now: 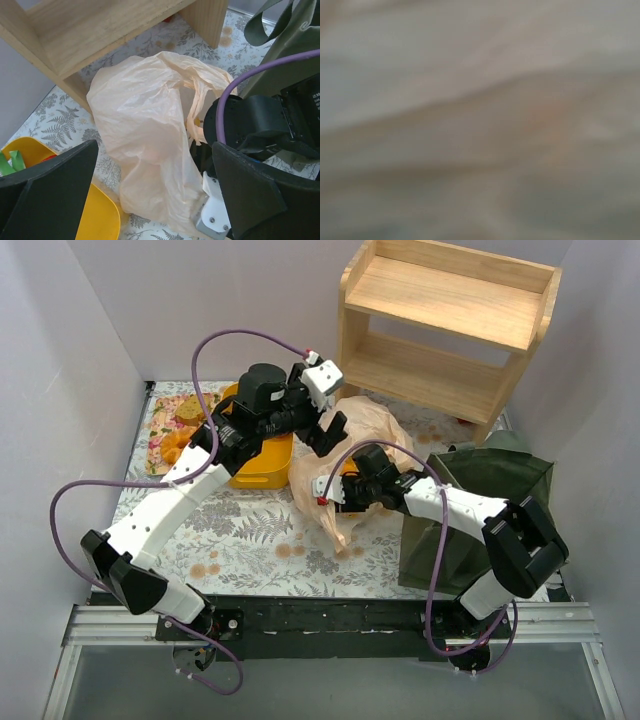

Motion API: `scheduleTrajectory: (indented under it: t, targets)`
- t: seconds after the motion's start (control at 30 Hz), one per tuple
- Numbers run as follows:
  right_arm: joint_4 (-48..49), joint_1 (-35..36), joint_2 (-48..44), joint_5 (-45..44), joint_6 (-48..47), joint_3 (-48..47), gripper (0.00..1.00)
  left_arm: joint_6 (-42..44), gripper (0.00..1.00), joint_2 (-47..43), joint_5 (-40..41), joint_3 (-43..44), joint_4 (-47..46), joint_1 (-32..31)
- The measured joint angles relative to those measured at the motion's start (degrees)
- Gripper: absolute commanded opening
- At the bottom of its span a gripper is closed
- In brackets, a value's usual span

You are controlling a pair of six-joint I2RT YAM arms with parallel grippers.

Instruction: Untie the knot of the grocery bags and take out the mixed food

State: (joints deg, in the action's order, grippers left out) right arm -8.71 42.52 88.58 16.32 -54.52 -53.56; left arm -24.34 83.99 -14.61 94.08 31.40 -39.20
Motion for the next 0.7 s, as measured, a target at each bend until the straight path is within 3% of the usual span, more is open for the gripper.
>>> scheduleTrajectory:
  t: [0.13,0.23,0.4,0.7]
  targets:
    - [0.92,-0.46,1.11,-1.46,-0.61,-3.76,0.48,-0.52,0.98,-2.05,1.03,-2.32,-0.39,1.95]
    - [1.64,-0.57,1.88,-1.62,-1.22,-6.40,0.49,-2.12,0.97,-2.25,2.10,-4.22,-1.29,7.15]
    - [2.93,-0.57,3.85,-1.55,-2.45,-7.69,0.56,-4.66,0.86,2.19,3.28,-4.83,-1.31,15.47]
    - [1.11,-1.60,13.73,-0.63,-4.26,-14.36,0.70,-7.52,0.85,14.03,-1.42,-4.02,3.37,16.17]
